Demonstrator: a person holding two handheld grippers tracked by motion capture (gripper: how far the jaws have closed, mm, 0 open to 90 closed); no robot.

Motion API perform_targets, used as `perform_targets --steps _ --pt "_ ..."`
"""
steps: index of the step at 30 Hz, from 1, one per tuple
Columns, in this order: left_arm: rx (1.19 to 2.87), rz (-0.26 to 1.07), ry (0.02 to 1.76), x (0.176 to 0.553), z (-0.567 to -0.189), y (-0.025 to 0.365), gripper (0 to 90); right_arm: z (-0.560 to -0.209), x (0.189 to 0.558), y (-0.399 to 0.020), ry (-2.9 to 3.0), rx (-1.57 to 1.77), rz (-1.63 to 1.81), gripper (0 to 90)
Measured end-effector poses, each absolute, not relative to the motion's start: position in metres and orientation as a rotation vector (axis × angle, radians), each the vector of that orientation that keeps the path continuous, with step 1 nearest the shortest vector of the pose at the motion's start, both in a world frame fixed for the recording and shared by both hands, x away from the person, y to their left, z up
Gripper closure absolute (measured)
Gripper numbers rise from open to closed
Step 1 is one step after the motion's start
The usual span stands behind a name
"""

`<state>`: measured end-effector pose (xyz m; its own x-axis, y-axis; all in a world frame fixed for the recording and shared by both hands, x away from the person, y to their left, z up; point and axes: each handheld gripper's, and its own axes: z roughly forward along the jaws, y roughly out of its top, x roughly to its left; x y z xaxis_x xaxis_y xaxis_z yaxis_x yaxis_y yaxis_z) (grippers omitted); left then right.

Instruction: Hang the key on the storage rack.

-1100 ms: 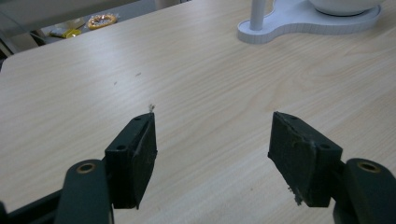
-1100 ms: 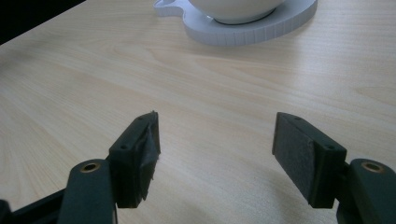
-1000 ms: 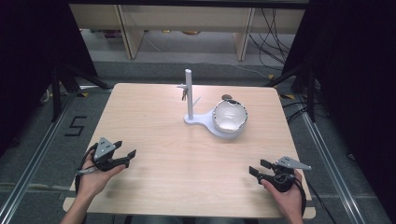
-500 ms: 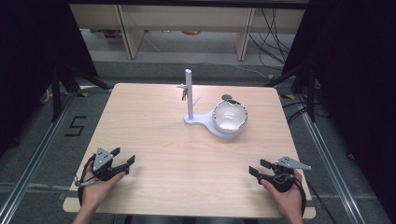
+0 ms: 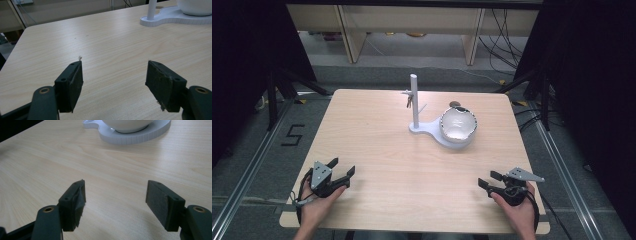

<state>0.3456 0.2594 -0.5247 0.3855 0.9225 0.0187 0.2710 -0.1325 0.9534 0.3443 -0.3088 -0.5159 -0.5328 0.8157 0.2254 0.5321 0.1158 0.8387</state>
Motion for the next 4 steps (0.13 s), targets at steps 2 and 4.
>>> perform_targets --steps 2,4 --pt "1.64 0.81 1.082 0.3452 -0.5243 0.2603 29.7 -0.5155 0.3443 -0.3095 2.109 1.336 1.386 33.1" --pt "1.638 0.809 1.087 0.3448 -0.5241 0.2604 29.8 -0.5154 0.3438 -0.3094 2.085 1.342 1.418 33.1"
